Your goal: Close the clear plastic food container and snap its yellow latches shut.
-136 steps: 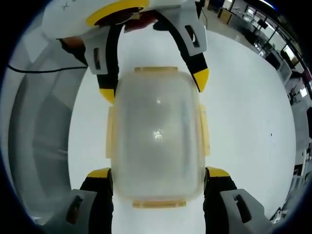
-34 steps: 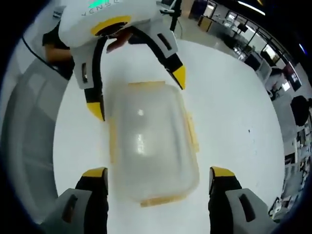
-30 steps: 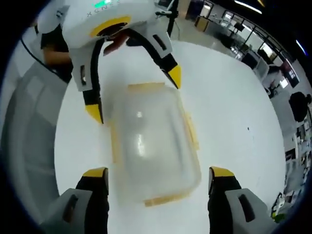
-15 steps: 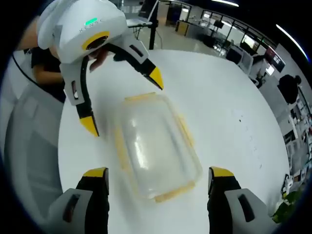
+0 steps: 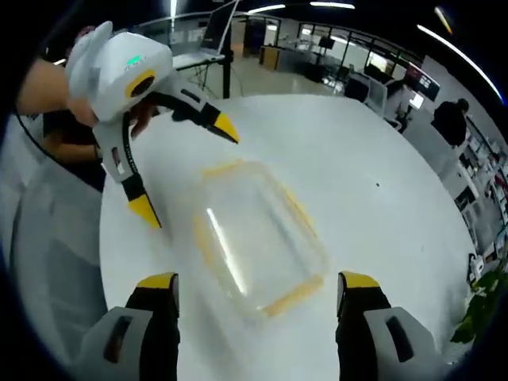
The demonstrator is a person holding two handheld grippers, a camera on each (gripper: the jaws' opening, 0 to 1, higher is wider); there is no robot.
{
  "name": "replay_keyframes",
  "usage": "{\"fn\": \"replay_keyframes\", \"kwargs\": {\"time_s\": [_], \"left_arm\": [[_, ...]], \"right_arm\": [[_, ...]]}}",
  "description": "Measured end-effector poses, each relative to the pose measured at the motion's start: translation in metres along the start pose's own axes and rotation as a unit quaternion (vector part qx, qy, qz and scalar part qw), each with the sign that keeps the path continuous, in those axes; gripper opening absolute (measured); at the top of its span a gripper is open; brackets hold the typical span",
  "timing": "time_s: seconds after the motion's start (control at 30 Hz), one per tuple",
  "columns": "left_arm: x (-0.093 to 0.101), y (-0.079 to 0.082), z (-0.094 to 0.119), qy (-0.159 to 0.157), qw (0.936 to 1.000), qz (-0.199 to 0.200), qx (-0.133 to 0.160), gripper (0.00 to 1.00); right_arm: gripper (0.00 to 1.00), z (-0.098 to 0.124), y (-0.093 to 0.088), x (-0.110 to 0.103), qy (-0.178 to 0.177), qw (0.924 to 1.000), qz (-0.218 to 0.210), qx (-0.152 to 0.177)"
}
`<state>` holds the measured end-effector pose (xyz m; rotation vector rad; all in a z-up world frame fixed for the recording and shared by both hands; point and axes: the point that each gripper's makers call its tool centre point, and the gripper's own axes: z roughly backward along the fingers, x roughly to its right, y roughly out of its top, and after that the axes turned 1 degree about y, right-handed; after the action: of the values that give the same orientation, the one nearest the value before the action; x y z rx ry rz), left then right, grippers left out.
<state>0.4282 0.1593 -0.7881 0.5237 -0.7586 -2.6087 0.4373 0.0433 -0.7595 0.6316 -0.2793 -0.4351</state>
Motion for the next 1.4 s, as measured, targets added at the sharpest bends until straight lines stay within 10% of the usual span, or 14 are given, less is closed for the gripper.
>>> {"fn": "replay_keyframes", "kwargs": {"time_s": [0.6,1.4], "left_arm": [[0.009,0.012,0.021,0.017,0.9939,0.075,0.079,0.90],[0.035,-0.017,0.057,0.038,0.9752,0.168,0.139,0.92]], "right_arm": [[0.79,0.027,-0.013,-0.002,-0.043,0.9951,-0.068,0.057],[0.80,0.066,-0.038,-0.025,-0.096,0.9802,-0.109,0.134]]}}
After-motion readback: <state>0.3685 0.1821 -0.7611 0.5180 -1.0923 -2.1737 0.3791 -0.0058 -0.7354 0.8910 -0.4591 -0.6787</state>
